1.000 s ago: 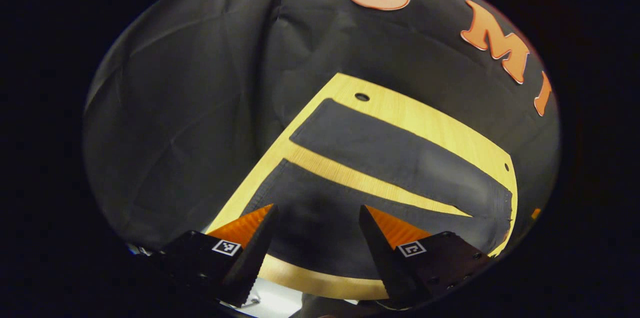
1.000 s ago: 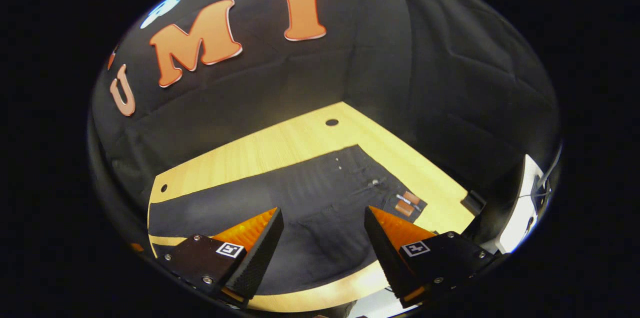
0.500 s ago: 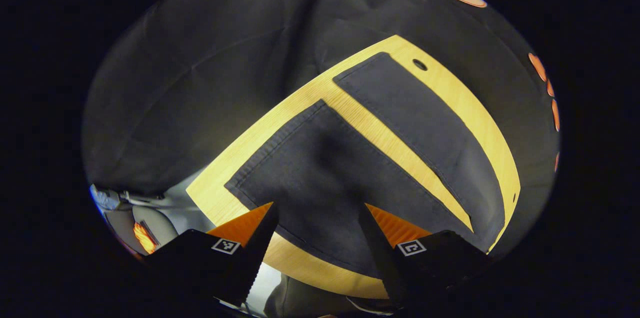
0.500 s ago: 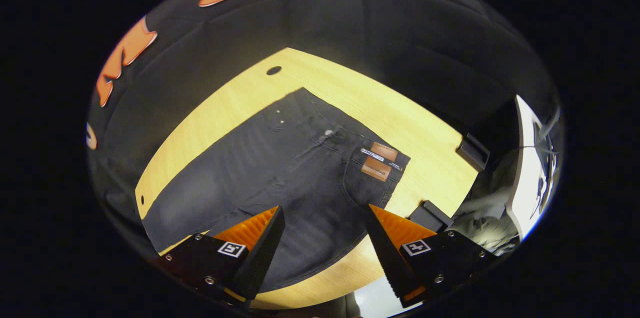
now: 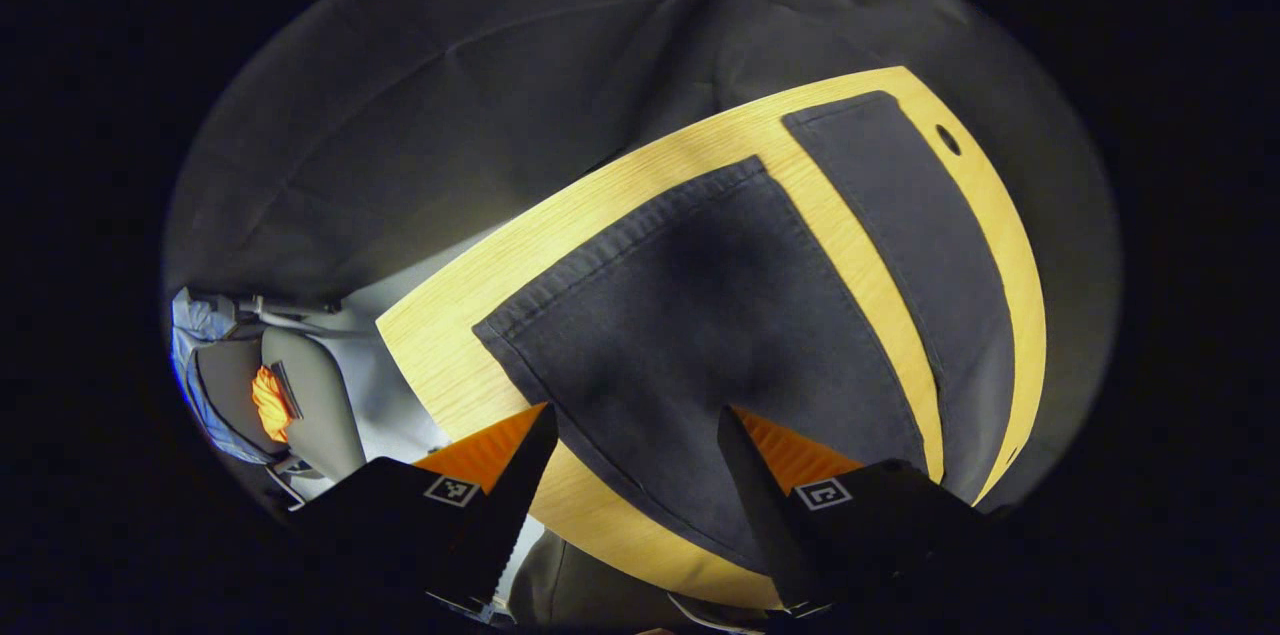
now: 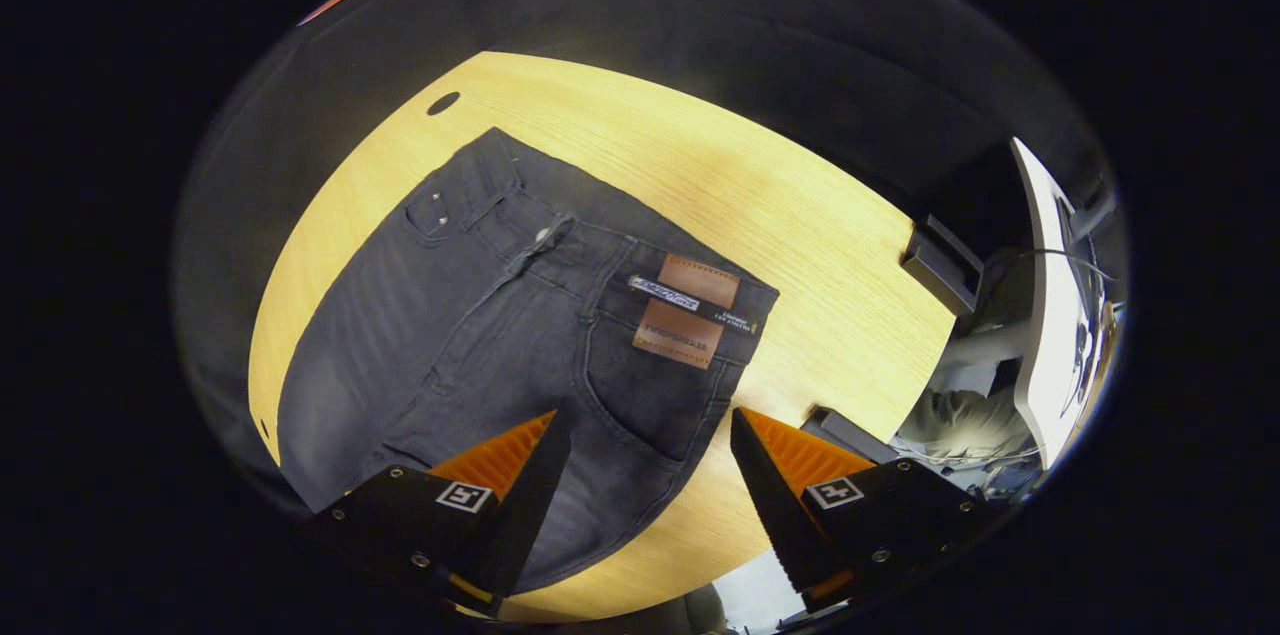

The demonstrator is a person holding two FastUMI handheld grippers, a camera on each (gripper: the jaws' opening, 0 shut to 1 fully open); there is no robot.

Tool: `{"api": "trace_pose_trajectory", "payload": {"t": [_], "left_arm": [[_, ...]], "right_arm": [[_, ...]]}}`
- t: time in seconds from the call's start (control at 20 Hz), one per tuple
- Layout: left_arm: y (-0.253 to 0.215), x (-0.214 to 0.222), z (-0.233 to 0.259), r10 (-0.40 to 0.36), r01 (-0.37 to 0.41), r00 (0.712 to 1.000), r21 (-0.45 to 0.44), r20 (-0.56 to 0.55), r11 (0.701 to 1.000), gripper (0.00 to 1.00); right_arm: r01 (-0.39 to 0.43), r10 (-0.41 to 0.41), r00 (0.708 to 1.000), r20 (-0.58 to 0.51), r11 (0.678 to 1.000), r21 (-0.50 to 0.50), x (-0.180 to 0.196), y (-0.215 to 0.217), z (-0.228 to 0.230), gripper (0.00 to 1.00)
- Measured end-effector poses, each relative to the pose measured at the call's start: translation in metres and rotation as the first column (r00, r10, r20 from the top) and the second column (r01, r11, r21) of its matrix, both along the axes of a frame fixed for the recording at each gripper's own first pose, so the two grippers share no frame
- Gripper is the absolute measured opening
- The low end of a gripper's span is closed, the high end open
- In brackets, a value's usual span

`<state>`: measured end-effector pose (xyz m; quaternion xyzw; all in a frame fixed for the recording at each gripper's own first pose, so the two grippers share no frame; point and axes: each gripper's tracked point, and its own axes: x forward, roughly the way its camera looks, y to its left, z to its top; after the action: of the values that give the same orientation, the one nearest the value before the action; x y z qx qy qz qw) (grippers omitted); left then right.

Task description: Grasp the waist and the cuffs of the jeans and fold them to make the two legs overlap; first hold the waist and fold one-third of the jeans toward the cuffs, then hold the cuffs and fold the remaining one-third in the same direction to finish folding.

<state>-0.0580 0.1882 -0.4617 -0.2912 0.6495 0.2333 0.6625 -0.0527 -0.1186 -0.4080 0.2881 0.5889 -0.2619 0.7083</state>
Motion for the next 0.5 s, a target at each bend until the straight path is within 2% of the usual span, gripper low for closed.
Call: {"api": "trace_pose_trajectory", "payload": {"t": [0.1, 0.25, 0.5], "left_arm": [[0.009, -0.001, -0.011, 0.013, -0.013, 0.999, 0.008, -0.032, 1.0, 0.98], [0.013, 0.001, -0.02, 0.039, -0.037, 0.996, 0.02, -0.077, 0.999, 0.98], [0.013, 0.002, -0.021, 0.059, -0.057, 0.995, 0.031, -0.081, 0.998, 0.96]], "right_arm": [[0.018, -0.017, 1.0, -0.022, 1.0, 0.015, -0.002, -0.001, -0.01, 0.98], [-0.011, 0.011, 0.998, -0.056, 1.0, 0.002, -0.001, -0.007, -0.02, 0.98], [0.001, 0.002, 0.994, -0.112, 1.0, 0.019, -0.006, -0.007, -0.031, 1.0]]}}
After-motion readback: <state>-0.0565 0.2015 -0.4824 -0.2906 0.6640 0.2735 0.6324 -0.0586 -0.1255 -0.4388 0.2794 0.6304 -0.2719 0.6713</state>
